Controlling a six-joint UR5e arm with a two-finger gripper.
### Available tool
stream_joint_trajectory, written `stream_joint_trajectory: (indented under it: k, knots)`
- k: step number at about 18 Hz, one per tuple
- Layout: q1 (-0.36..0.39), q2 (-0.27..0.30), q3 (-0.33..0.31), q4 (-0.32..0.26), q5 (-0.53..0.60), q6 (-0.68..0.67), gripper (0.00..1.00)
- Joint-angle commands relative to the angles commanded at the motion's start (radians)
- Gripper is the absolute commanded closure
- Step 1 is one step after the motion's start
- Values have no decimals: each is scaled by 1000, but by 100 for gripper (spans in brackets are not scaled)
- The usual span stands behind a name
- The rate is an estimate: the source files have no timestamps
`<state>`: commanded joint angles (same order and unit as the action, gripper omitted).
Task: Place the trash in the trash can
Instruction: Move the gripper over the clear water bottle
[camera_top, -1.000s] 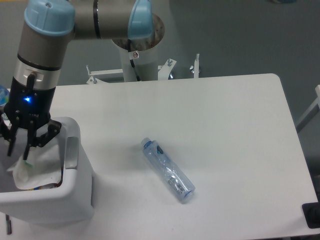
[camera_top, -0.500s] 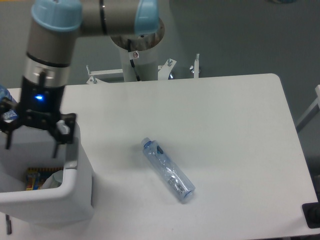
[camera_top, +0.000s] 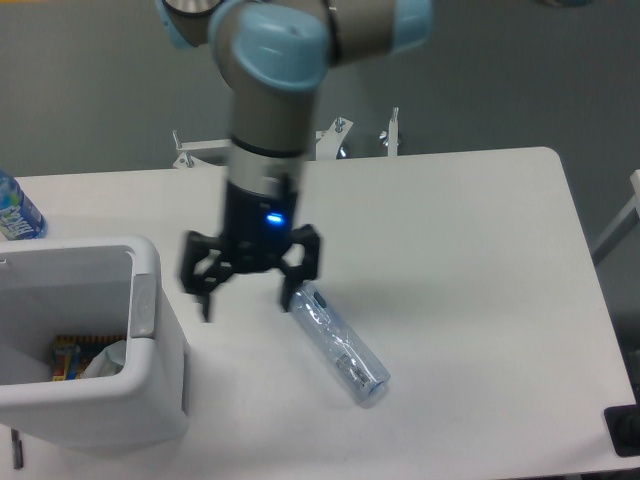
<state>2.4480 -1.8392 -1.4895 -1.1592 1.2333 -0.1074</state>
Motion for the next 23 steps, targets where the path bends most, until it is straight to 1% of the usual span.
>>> stream_joint_trajectory:
  k: [1, 2, 3, 5, 6, 9, 11, 17, 21, 23]
  knots:
    - [23, -11, 2, -40, 0, -2, 0]
    - [31, -29, 5, -65, 2, -3, 0]
    - [32, -50, 6, -77, 3, -3, 0]
    - [34, -84, -2, -79, 58, 2, 0]
    - [34, -112, 2, -79, 81, 3, 0]
    - [32, -184, 12, -71, 95, 6, 0]
    - [31, -209, 17, -68, 110, 9, 0]
    - [28, -296, 60, -69, 136, 9, 0]
    - [22, -324, 68, -66, 140, 9, 0]
    - [10, -344, 74, -65, 159, 11, 0]
